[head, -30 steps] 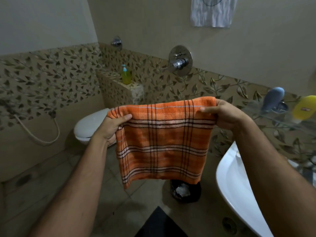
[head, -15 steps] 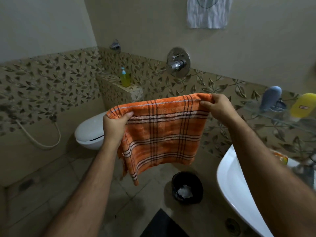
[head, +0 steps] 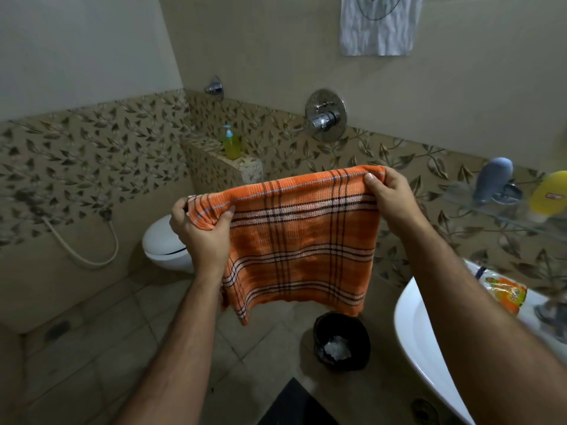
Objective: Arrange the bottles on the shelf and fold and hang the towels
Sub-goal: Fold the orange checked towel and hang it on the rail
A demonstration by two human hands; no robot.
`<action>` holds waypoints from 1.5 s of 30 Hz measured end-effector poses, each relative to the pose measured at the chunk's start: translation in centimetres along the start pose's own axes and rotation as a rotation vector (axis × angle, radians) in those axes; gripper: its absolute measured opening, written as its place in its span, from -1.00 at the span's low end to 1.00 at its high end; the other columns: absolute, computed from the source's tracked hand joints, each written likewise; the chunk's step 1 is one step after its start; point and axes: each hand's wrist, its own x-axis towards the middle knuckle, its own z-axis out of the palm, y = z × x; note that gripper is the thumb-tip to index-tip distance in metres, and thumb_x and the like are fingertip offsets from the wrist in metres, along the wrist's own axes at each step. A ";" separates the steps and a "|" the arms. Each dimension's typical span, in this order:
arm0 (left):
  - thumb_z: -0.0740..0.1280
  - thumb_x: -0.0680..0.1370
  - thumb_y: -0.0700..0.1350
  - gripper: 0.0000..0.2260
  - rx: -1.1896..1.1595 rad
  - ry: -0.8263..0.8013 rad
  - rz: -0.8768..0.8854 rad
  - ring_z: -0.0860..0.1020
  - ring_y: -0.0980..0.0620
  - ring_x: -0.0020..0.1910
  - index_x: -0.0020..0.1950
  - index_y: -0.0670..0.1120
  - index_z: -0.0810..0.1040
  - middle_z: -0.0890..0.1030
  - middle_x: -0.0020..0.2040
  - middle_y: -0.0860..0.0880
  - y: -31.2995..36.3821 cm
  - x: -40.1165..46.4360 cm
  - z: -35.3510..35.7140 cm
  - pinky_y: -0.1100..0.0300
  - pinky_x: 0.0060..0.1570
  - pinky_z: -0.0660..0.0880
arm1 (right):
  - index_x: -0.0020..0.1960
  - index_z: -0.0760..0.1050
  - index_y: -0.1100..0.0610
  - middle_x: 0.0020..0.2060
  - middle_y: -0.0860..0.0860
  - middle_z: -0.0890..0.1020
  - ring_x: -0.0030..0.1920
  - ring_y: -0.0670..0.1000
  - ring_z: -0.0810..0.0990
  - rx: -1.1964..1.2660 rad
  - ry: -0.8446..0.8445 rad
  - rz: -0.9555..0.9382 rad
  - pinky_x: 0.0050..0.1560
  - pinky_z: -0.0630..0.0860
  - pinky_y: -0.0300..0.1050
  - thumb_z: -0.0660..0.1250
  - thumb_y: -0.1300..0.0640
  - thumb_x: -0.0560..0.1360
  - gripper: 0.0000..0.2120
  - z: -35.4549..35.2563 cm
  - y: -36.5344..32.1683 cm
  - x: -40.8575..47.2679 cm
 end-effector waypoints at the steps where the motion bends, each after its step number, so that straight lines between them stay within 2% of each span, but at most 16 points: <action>1: 0.56 0.31 -0.07 -0.37 -0.010 -0.005 0.023 0.48 -0.18 0.15 0.24 -0.26 0.36 0.44 0.18 -0.29 -0.1 0.0 -0.2 0.16 0.19 0.40 | 0.12 0.57 0.05 0.01 0.04 0.68 0.04 0.02 0.67 0.010 -0.005 -0.010 0.11 0.61 0.01 0.24 0.15 0.62 -0.84 -0.1 0.0 0.0; 3: 0.54 0.31 -0.03 -0.38 -0.037 -0.033 0.057 0.51 -0.13 0.10 0.22 -0.20 0.33 0.46 0.15 -0.27 0.1 0.2 -0.7 0.07 0.17 0.46 | 0.09 0.57 0.02 -0.01 0.02 0.68 0.01 -0.01 0.67 0.038 -0.016 -0.029 0.08 0.61 -0.03 0.24 0.15 0.62 -0.85 -0.1 -0.2 -0.2; 6: 0.53 0.38 -0.26 -0.46 -0.109 -0.102 0.142 0.50 0.27 -0.11 0.18 -0.16 0.25 0.43 0.00 0.02 1.3 0.1 -1.2 0.36 -0.04 0.44 | 0.12 0.56 0.08 -0.03 0.04 0.67 -0.01 -0.02 0.66 0.102 -0.017 -0.047 0.06 0.60 -0.07 0.22 0.17 0.63 -0.85 -0.3 -0.3 -0.3; 8: 0.50 0.40 -0.33 -0.51 -0.123 -0.138 0.166 0.49 0.35 -0.20 0.16 -0.16 0.27 0.42 -0.08 0.12 2.0 0.3 -1.5 0.45 -0.12 0.41 | 0.16 0.54 0.15 0.00 0.09 0.67 0.01 0.02 0.66 0.131 -0.014 -0.055 0.07 0.60 -0.06 0.22 0.19 0.63 -0.83 -0.4 -0.2 -0.2; 12: 0.48 0.45 -0.26 -0.85 -0.148 -0.321 0.031 0.60 0.32 -0.22 -0.04 -0.09 0.60 0.67 -0.24 0.16 2.8 0.8 -2.0 0.43 -0.17 0.48 | 0.11 0.47 0.11 -0.02 0.11 0.63 -0.05 0.03 0.64 0.195 0.013 -0.034 0.03 0.61 -0.03 0.26 0.20 0.61 -0.91 -0.8 0.2 0.0; 19: 0.41 0.49 -0.29 -0.89 -0.385 -0.478 -0.223 0.69 0.02 -0.13 -0.11 -0.09 0.66 0.72 -0.18 0.01 2.9 0.2 -1.3 0.13 -0.11 0.60 | 0.30 0.39 0.22 0.00 0.10 0.62 -0.12 -0.03 0.63 0.245 0.087 0.164 -0.13 0.59 -0.13 0.35 0.21 0.55 -0.65 -1.2 2.3 0.7; 23: 0.39 0.49 -0.28 -0.90 -0.527 -0.550 -0.266 0.68 0.00 -0.10 -0.08 -0.11 0.66 0.72 -0.14 -0.03 5.2 0.5 -0.5 0.15 -0.14 0.60 | 0.20 0.50 0.33 -0.37 -0.02 0.67 -0.40 -0.12 0.62 0.294 -0.067 0.233 -0.39 0.55 -0.26 0.27 0.27 0.58 -0.78 -2.4 0.7 2.1; 25: 0.39 0.49 -0.26 -0.90 -0.553 -0.496 -0.261 0.68 0.00 -0.10 -0.12 -0.09 0.67 0.71 -0.14 -0.02 6.7 1.4 0.4 0.13 -0.12 0.60 | 0.19 0.53 0.30 -0.26 0.03 0.70 -0.27 -0.05 0.68 0.410 -0.171 0.209 -0.27 0.62 -0.18 0.22 0.18 0.62 -0.75 -3.9 -0.5 2.8; 27: 0.41 0.50 -0.22 -0.95 -0.549 -0.444 -0.277 0.67 -0.02 -0.11 -0.11 -0.09 0.65 0.70 -0.14 -0.03 8.1 2.3 1.3 0.08 -0.07 0.62 | 0.31 0.49 0.23 0.07 0.15 0.68 0.04 0.09 0.68 0.484 -0.353 0.175 -0.01 0.64 0.01 0.23 0.02 0.61 -0.62 -5.1 -0.7 2.2; 29: 0.42 0.51 -0.18 -0.98 -0.528 -0.467 -0.316 0.65 -0.06 -0.13 -0.11 -0.11 0.64 0.67 -0.15 -0.06 9.0 2.9 2.1 0.03 -0.03 0.63 | 0.37 0.45 0.21 0.25 0.22 0.59 0.20 0.19 0.61 0.410 -0.508 0.239 0.19 0.56 0.18 0.50 -0.08 0.37 -0.33 -5.0 1.9 0.3; 31: 0.43 0.50 -0.16 -0.95 -0.495 -0.516 -0.352 0.65 -0.06 -0.20 -0.15 -0.11 0.64 0.67 -0.20 -0.07 9.1 3.1 2.7 0.02 -0.06 0.63 | 0.27 0.54 0.21 0.24 0.24 0.59 0.18 0.21 0.60 0.368 -0.514 0.349 0.30 0.44 0.30 0.69 -0.02 0.09 -0.18 -3.7 5.4 -2.1; 35: 0.44 0.49 -0.16 -0.92 -0.457 -0.507 -0.431 0.65 0.01 -0.35 -0.14 -0.17 0.63 0.67 -0.33 -0.04 7.8 3.3 2.5 0.16 -0.26 0.62 | 0.23 0.59 0.18 0.25 0.23 0.59 0.17 0.15 0.63 0.510 -0.429 0.353 0.27 0.52 0.11 0.60 0.11 0.24 -0.42 -2.2 7.0 -3.5; 38: 0.49 0.43 -0.05 -0.84 -0.448 -0.542 -0.521 0.64 -0.04 -0.29 -0.15 -0.13 0.65 0.68 -0.28 -0.07 6.4 4.2 1.8 0.08 -0.06 0.60 | 0.06 0.69 0.13 0.00 0.15 0.71 -0.02 0.09 0.70 0.616 -0.479 0.317 0.06 0.64 0.03 0.71 -0.05 0.01 -0.34 -3.3 7.0 -3.5; 40: 0.54 0.33 0.04 -0.72 -0.430 -0.585 -0.577 0.64 -0.06 -0.23 -0.15 -0.14 0.66 0.67 -0.20 -0.11 6.0 4.7 1.7 0.03 0.05 0.56 | 0.01 0.71 0.13 -0.05 0.13 0.72 -0.06 0.06 0.70 0.545 -0.596 0.318 -0.05 0.65 -0.06 0.72 -0.02 -0.06 -0.34 -2.7 7.5 -4.4; 43: 0.56 0.24 0.10 -0.58 -0.415 -0.619 -0.614 0.64 -0.08 -0.19 -0.09 -0.17 0.66 0.67 -0.13 -0.15 5.6 5.4 1.6 0.04 0.06 0.56 | 0.13 0.63 0.18 -0.01 0.14 0.71 -0.04 0.06 0.69 0.493 -0.549 0.312 -0.09 0.62 -0.12 0.63 0.18 0.06 -0.37 -0.9 8.0 -4.9; 45: 0.58 0.22 0.12 -0.53 -0.429 -0.658 -0.650 0.66 -0.06 -0.20 -0.05 -0.17 0.65 0.67 -0.11 -0.15 4.8 6.2 1.1 0.07 -0.02 0.59 | 0.15 0.60 0.18 -0.07 0.14 0.71 -0.10 0.07 0.70 0.550 -0.495 0.353 -0.18 0.64 -0.10 0.61 0.17 0.09 -0.37 -0.5 7.1 -4.8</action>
